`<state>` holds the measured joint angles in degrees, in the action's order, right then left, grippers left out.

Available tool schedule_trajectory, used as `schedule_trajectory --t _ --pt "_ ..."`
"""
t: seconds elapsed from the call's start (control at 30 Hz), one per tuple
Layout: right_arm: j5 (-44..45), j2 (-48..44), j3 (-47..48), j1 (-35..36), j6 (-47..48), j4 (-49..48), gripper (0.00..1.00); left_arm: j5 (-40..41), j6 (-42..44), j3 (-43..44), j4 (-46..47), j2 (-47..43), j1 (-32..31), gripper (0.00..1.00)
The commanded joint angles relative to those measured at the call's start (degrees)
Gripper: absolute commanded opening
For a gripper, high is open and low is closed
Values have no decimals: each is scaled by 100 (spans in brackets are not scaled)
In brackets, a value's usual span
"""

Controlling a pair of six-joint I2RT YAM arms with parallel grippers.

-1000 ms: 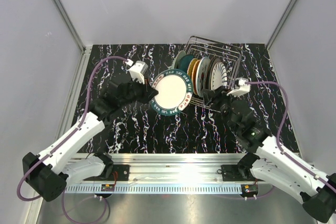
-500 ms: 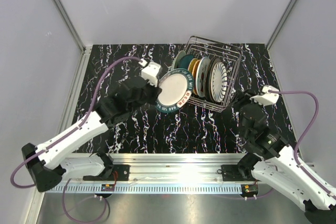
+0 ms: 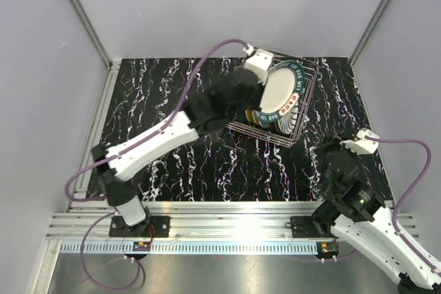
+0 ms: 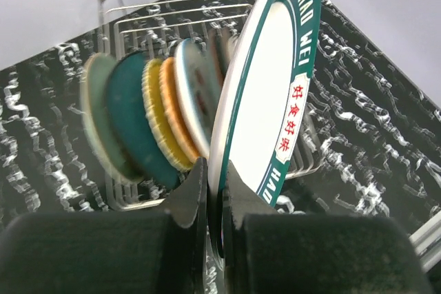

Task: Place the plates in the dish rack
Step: Insert the plate into the dish rack

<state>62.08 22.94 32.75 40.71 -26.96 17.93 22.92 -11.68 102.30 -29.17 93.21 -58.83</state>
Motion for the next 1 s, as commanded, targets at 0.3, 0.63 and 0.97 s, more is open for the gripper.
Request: schedule_trajectory --t 0.3,0.63,0.97 --pt "23 -483 -94 -19 -231 -80 14 1223 -1248 3419 -880 2746 -234 0" --pt "-390 -518 -173 -28 -29 -422 19 1707 -1617 3235 -300 3343 -305 0" --pt "-610 -650 -94 -10 16 -545 20 1988 -1785 3471 -80 3862 -305 0"
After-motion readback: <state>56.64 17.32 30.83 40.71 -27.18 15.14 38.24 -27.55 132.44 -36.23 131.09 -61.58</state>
